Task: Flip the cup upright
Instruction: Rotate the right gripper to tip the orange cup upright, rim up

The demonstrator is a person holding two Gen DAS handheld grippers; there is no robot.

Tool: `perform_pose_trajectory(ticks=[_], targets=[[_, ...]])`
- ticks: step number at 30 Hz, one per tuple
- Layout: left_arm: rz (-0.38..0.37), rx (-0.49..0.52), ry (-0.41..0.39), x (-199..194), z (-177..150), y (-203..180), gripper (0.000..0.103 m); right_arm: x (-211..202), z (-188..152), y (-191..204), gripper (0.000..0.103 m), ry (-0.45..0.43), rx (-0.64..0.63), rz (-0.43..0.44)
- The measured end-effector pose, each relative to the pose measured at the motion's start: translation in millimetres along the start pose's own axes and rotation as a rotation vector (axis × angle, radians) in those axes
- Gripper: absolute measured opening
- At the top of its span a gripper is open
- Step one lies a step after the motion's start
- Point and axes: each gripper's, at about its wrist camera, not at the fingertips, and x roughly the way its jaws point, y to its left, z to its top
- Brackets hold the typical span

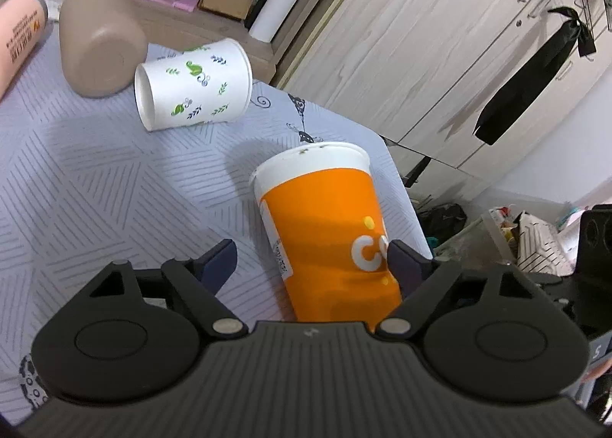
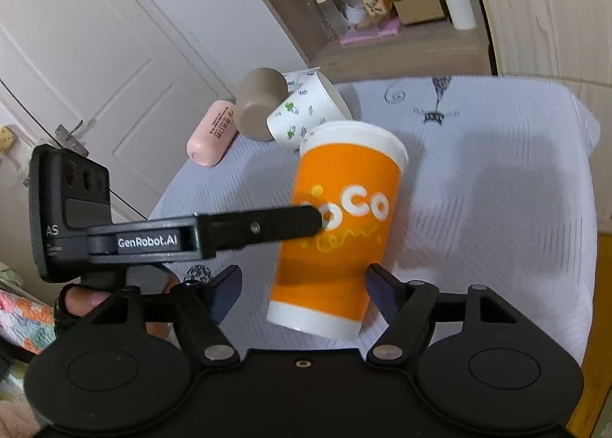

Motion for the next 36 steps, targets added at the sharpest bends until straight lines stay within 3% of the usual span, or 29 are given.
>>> perform_pose_trajectory(ticks=[8,14,24,36], targets=[[-0.091,-0.083,0.045,11,1,16,0.083,16,14,-7,0.082,0.014,-0.040,-0.056],[-0.148,-0.068,0.060,11,-2,13,0.068,17,8,-5,0.075,0.009,-0.058,-0.062],[-0.133,0.066,0.002,-22,-19,-6,0.067,2,-15,27,0.075,-0.041,-0.166,-0.085],[-0.040,0.226,-0.126,-75,-40,-13,0.067,5,-36,83,0.075,-0.147,-0.441,-0.168]])
